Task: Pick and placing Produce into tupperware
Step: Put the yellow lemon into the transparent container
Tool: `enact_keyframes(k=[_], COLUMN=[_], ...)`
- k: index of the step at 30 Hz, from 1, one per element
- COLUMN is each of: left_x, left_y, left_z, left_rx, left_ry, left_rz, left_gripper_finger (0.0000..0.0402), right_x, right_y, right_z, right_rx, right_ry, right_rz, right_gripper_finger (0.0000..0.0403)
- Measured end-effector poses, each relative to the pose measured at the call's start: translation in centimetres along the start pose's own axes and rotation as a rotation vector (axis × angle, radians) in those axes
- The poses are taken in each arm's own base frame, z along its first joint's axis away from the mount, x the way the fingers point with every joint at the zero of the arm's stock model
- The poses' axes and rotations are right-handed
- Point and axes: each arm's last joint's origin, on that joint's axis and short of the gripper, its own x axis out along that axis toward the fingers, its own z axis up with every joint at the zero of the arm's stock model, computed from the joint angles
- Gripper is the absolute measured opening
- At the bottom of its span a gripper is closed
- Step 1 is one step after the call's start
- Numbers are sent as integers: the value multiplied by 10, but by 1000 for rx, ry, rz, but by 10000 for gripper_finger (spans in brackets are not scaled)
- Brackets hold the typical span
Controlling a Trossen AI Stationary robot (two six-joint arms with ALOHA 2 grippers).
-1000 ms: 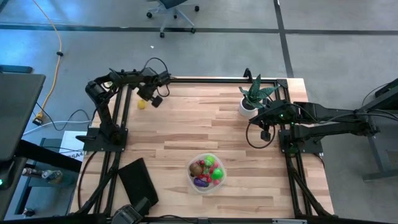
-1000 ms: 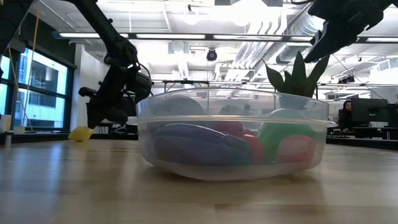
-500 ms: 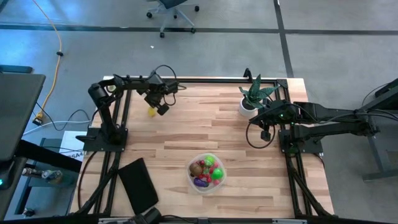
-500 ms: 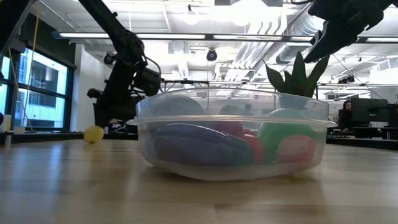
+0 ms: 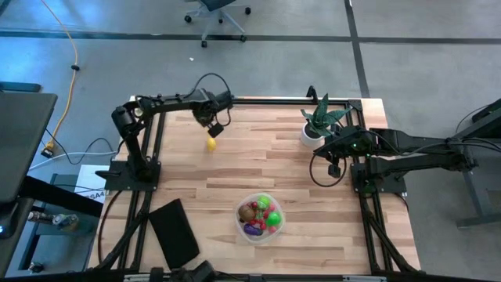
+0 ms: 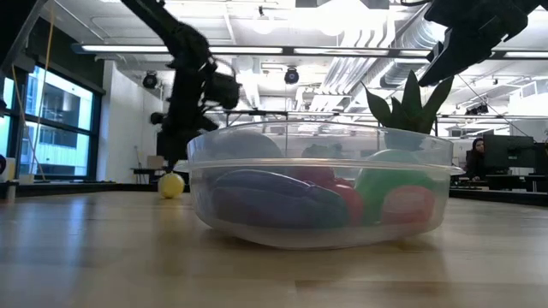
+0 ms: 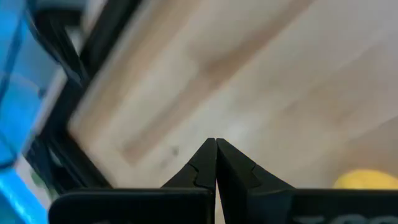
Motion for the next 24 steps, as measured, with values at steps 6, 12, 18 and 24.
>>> enact_keyframes(k=[6, 12, 18, 24], left_x=[-39, -71, -77, -71], left_y=[-1, -29, -53, -52], left_z=[23, 28, 33, 39], left_rx=[197, 583, 691, 776], left_ry=[-146, -306, -464, -543], left_rz=[-103, -300, -631, -674], left_gripper_finger=[1, 1, 1, 1], right_x=[0, 0, 0, 0], right_y=[0, 0, 0, 0], right_z=[0, 0, 0, 0], right_rx=[0, 0, 0, 1], right_ry=[0, 0, -1, -2], right_rz=[0, 0, 0, 0], right_gripper_finger=[26, 26, 26, 26])
